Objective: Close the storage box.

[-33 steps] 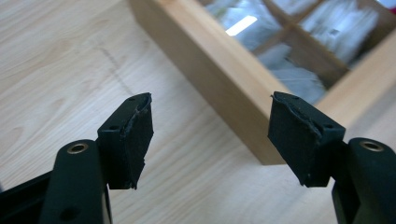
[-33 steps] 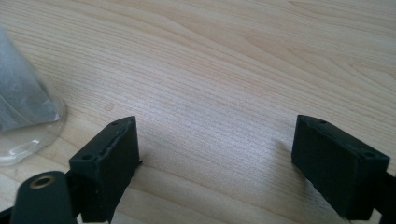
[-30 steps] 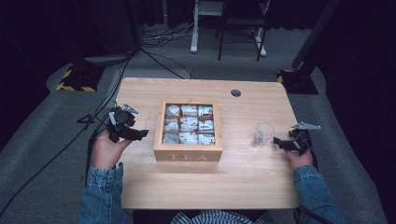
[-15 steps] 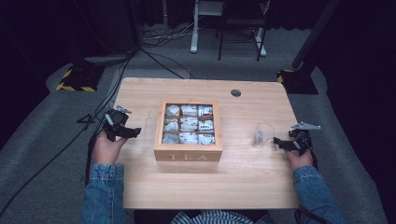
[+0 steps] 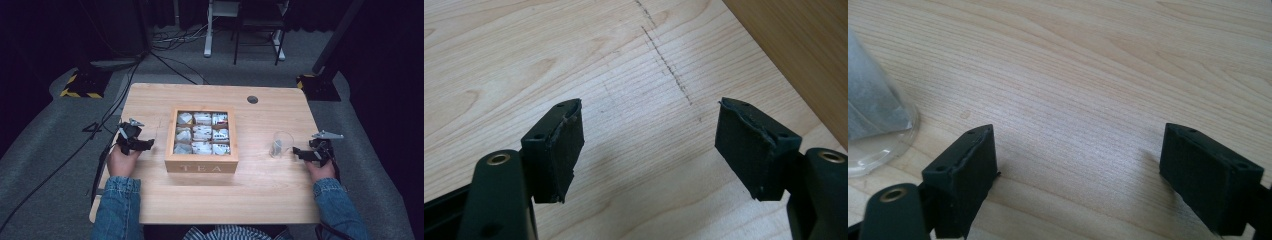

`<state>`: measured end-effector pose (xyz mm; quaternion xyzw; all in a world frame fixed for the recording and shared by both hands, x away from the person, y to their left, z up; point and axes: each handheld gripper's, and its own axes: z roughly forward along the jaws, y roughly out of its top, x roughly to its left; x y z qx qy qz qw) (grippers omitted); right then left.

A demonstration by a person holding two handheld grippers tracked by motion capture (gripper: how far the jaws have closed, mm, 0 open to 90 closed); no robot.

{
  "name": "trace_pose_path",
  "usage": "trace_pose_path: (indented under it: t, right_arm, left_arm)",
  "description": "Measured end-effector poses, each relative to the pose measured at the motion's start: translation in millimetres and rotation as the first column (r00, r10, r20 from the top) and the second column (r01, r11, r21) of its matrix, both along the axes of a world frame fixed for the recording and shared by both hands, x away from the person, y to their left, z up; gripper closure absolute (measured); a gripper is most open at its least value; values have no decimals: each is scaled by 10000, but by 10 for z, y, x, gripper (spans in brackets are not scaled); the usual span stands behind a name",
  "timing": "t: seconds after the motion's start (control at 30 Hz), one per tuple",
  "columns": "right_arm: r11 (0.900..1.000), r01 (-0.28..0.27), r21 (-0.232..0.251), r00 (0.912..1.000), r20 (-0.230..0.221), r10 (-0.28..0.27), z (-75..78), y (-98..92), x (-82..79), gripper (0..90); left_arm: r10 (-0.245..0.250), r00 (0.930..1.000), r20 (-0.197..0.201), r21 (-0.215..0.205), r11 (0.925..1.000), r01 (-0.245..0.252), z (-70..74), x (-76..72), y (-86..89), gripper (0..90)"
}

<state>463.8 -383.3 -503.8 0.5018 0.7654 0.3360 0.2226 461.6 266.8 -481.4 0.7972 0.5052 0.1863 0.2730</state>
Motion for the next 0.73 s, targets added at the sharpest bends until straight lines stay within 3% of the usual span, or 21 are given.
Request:
trace_pose_path:
  t: [0.07, 0.2, 0.33, 0.4, 0.5, 0.73]
  right_arm:
    - [10000, 0, 0, 10000, 0, 0, 0, 0, 0, 153]
    - [10000, 1, 0, 10000, 1, -1, 0, 0, 0, 153]
    - [10000, 0, 0, 10000, 0, 0, 0, 0, 0, 153]
    - [10000, 2, 0, 10000, -1, -2, 0, 0, -1, 153]
    - [10000, 17, -12, 10000, -3, -17, 1, 2, -2, 155]
    - [10000, 2, -15, 10000, 6, -2, 0, 1, -1, 155]
  left_arm:
    - [-7, 9998, 177, -87, 10000, 8, -54, -3, -2, 284]
    - [148, 9998, 133, -420, 9990, -142, -144, 16, 51, 259]
    - [53, 9987, 506, -748, 9972, -15, -193, 1, 89, 255]
    - [-9, 9977, 682, -820, 9966, 65, -220, 7, 116, 210]
    - [-1, 9981, 617, -839, 9965, 53, -225, 32, 121, 167]
    - [110, 9981, 611, -800, 9968, -61, -224, 24, 119, 157]
